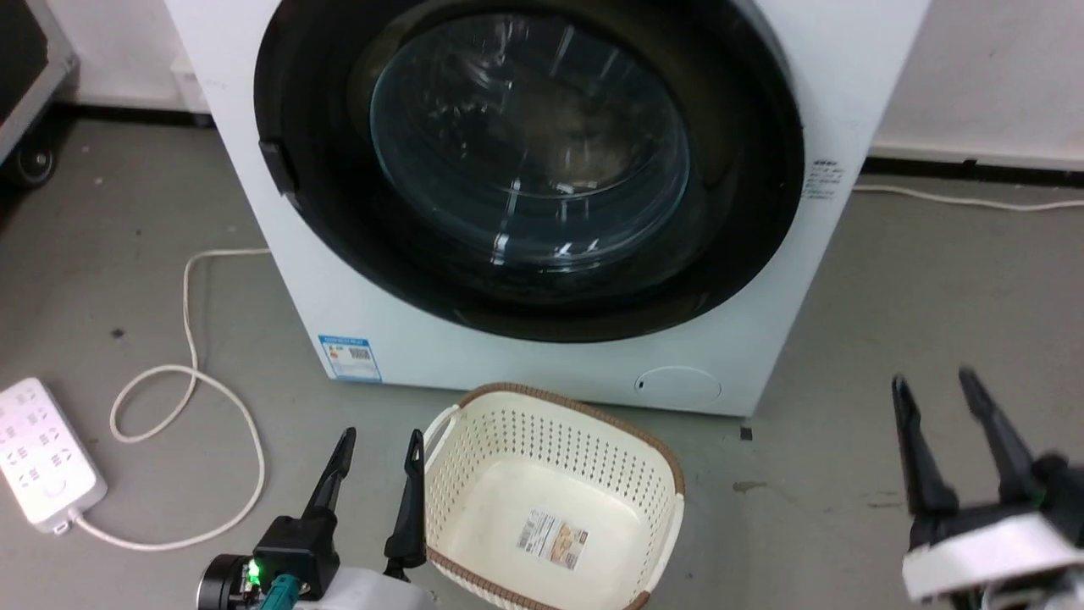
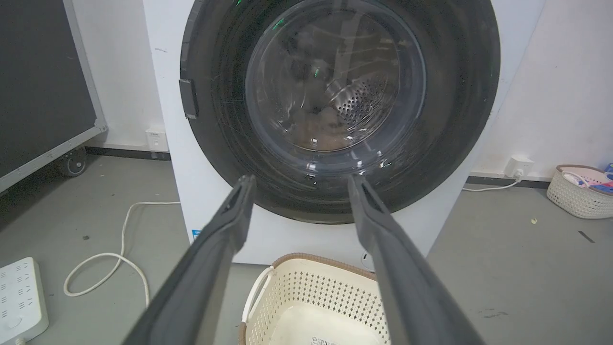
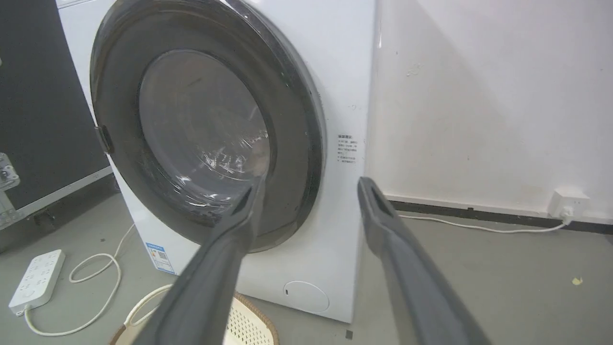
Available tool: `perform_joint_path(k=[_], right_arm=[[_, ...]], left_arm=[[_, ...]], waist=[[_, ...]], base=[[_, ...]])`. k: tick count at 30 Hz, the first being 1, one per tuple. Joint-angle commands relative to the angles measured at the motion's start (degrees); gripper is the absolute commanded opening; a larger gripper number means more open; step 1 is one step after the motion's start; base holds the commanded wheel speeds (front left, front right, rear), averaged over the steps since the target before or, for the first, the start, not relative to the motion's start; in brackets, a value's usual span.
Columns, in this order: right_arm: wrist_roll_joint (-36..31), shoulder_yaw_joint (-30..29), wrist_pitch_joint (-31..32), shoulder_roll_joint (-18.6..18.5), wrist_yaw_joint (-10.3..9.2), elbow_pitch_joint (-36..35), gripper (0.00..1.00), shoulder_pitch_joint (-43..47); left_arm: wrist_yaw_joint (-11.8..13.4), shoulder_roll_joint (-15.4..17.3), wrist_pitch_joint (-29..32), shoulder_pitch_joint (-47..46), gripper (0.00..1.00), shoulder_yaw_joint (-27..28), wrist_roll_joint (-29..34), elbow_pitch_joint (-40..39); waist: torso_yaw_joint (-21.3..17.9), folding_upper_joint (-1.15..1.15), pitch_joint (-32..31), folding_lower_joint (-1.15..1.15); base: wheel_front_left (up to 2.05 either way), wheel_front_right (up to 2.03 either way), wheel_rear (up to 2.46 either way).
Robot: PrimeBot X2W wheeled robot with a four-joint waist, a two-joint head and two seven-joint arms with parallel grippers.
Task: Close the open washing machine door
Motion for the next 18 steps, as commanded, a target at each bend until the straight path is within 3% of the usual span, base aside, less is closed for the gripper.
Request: perform_joint_path(k=[1,2,5,16,17,18], right_arm=[[-1.18,-0.95,-0.25,1.55,-0.04,-0.81,1.0,1.76],[-4.27,-3.16,-0.25,4.97,-0.04,-2.05,1.0,5.2],[-6.0,-3.85,-0.25,7.02,-0.04,-2.78,1.0,7.84],[-6.17,-4.15,-0.03,9.21,-0.04,-0.3,1.0,10.4],[-6.15,-4.06,0.06,9.01,0.0,-0.36,0.0,9.69],[-6.15,-4.04,0.06,9.01,0.0,-0.36,0.0,9.67]], left_arm=[[-0.26,0.07,-0.24,0.62,1.0,0.34,-0.03,0.27],[-0.36,0.07,-0.24,0.97,1.0,0.4,0.68,0.66],[-0.38,0.06,-0.24,1.29,1.0,0.6,0.91,1.09],[-0.84,0.06,-0.24,0.87,1.0,0.89,1.43,2.99],[-0.54,0.0,0.05,0.89,0.0,0.89,1.13,2.87],[-0.49,0.0,0.1,0.89,0.0,0.88,1.12,2.87]], waist=[[-0.23,0.0,-0.59,0.01],[-0.23,0.0,-1.1,0.01],[-0.39,0.0,-1.4,0.01],[-0.61,0.0,-1.77,0.01],[-0.63,0.0,-1.77,0.01],[-0.63,0.0,-1.78,0.02]], base=[[0.0,0.0,0.0],[0.0,0.0,0.0],[0.0,0.0,0.0],[0.0,0.0,0.0],[0.0,0.0,0.0],[0.0,0.0,0.0]])
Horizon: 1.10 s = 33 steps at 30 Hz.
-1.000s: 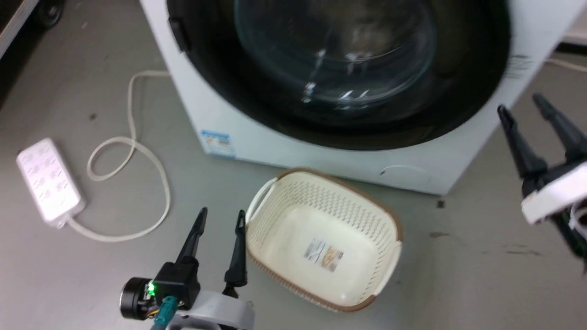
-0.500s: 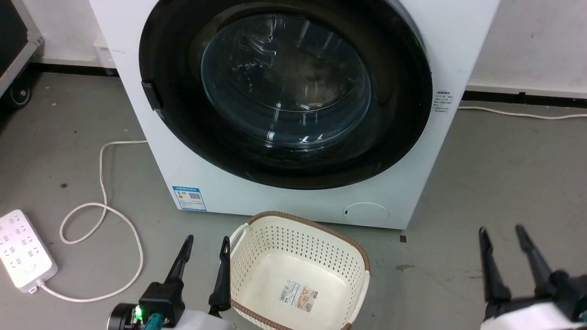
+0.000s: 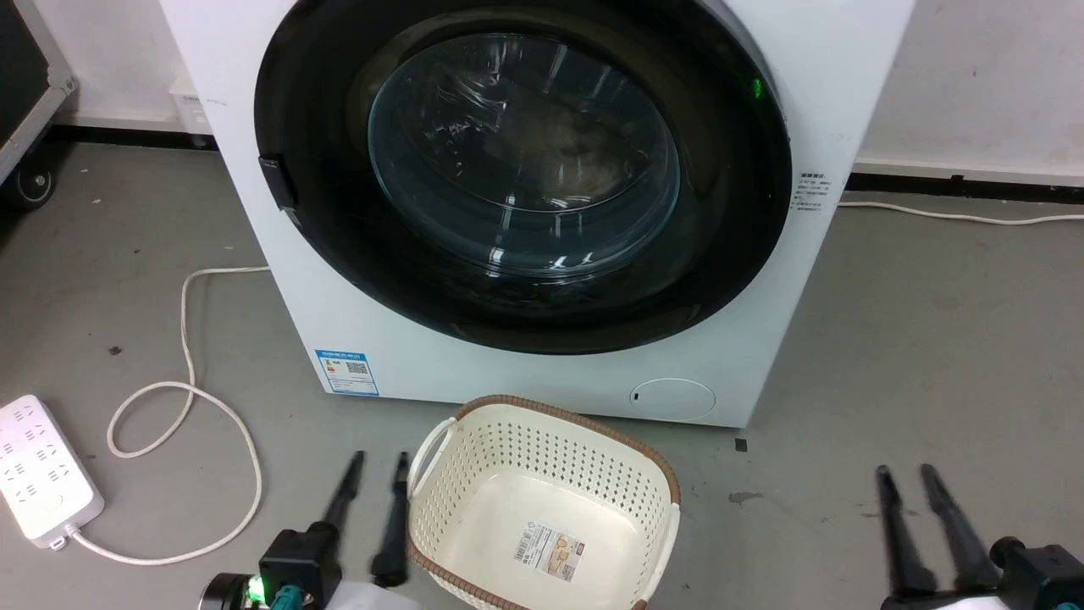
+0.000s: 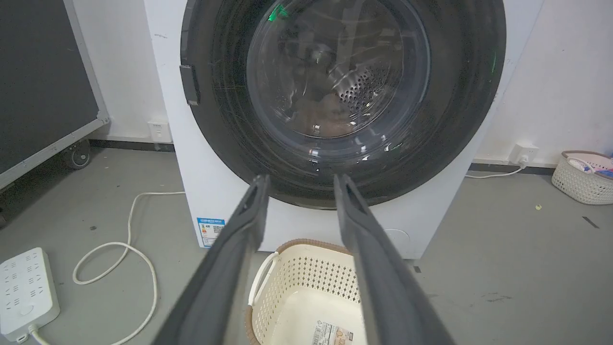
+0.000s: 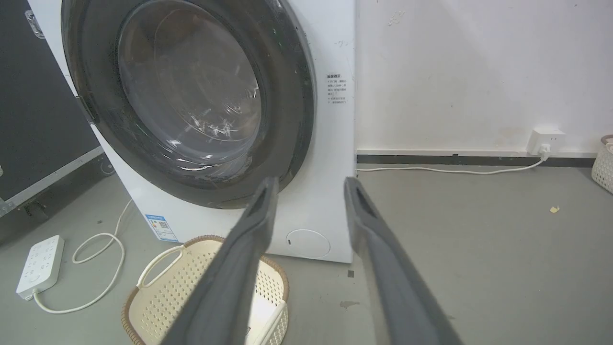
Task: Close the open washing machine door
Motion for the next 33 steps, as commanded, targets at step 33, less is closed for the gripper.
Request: perform_joint_path(k=[33], right_arm=[[-2.23,1.08,3.79,0.22,-0.01,-1.54,0.0,-1.4]], left_arm=[[0.05,0.01,3.78,-0.31,0.0,1.81,1.83,-2.19]], waist=[[-0.37,0.0,0.09,0.0]], base=[[0.0,0.0,0.0]])
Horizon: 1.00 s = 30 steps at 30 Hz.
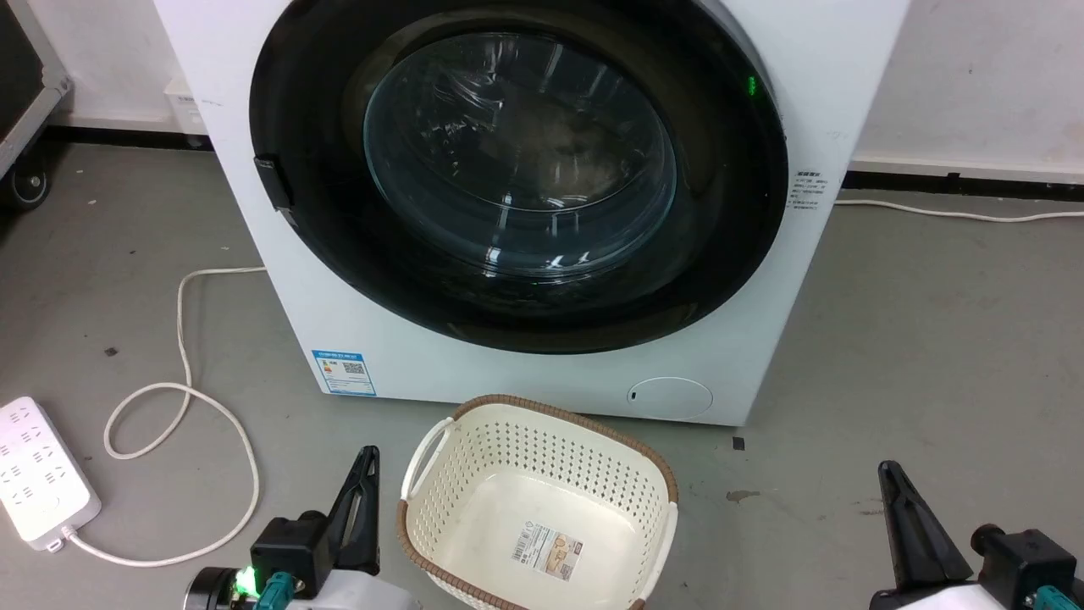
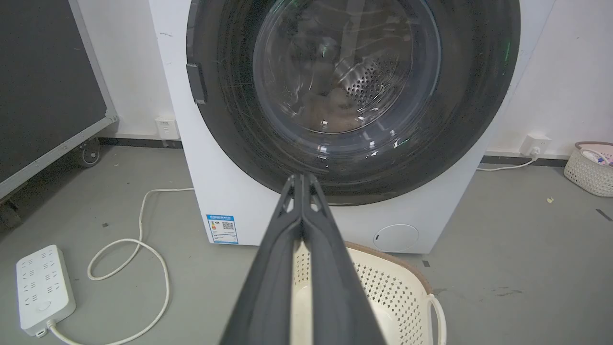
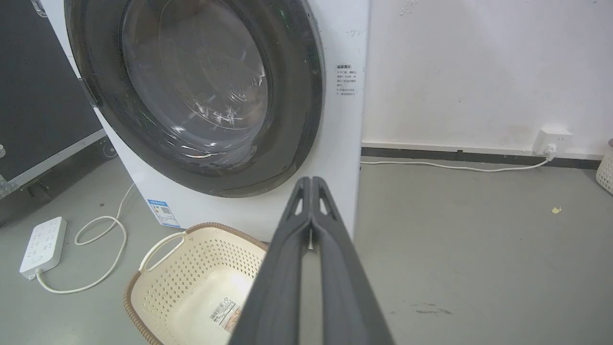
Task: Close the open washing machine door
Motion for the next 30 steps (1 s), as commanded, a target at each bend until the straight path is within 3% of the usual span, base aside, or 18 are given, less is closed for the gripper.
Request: perform_joint_path(k=[1,30], right_arm=[[-0.61,0.19,0.38,0.22,-0.01,-0.46,0.0,-0.97],[-2.83,1.24,4.13,0.46,-0.02,-1.99,0.0,-2.36]], left_arm=[[0.03,0.01,0.35,-0.3,0.0,0.31,0.49,-0.37],[0.07,0.03,4.1,-0.61,0.0,2.11,2.32,-2.54]], waist=[[-0.02,0.0,0.01,0.0],[-0.39,0.0,0.1,0.0]], base=[[0.0,0.0,0.0],[0.0,0.0,0.0]])
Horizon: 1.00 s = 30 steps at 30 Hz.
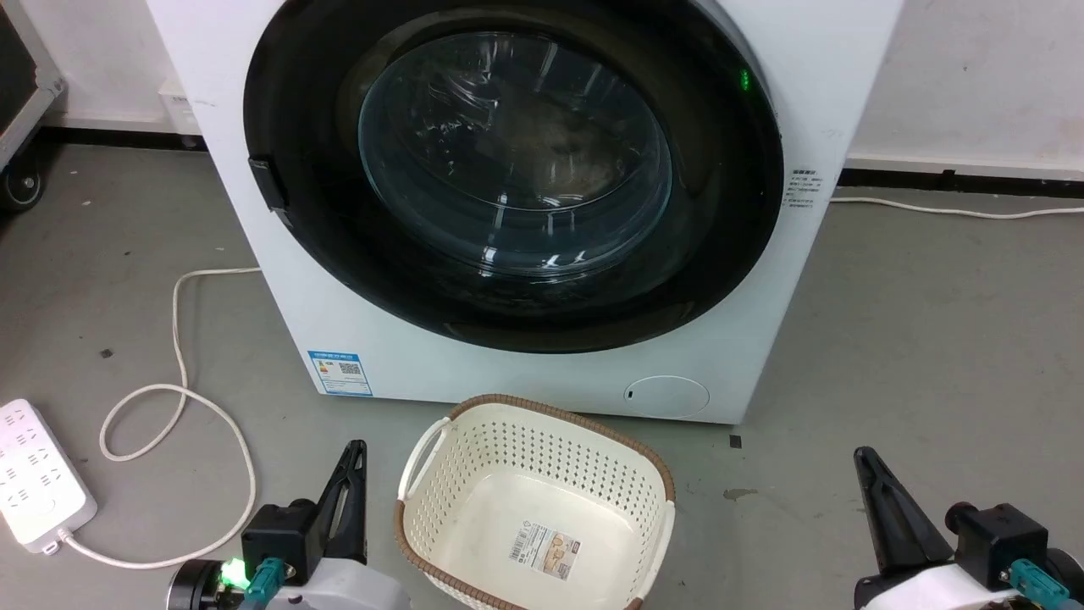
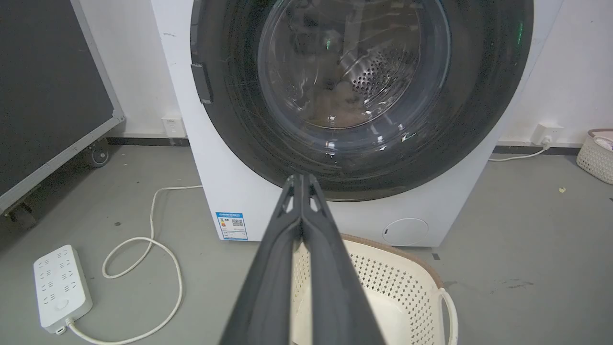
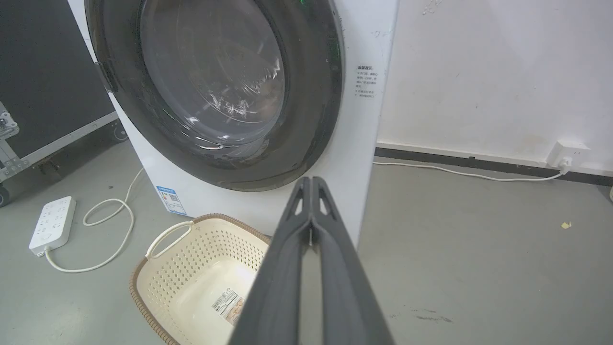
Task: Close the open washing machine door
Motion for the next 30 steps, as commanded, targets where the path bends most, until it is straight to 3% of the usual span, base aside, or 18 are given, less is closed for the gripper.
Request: perform_joint_path(k=[1,30], right_arm=[[-0.39,0.12,0.22,0.31,-0.02,-0.43,0.0,-0.92],[-2.68,1.21,4.09,0.55,-0.03,-2.01,0.0,-2.35]], left_arm=[[0.07,0.03,0.3,-0.57,0.0,0.27,0.27,-0.4],[0.12,0.04,4.17,-0.89,0.0,2.13,2.16,-2.64]], waist=[[-0.01,0.0,0.0,0.0],[-0.39,0.0,0.1,0.0]], base=[[0.0,0.0,0.0],[0.0,0.0,0.0]])
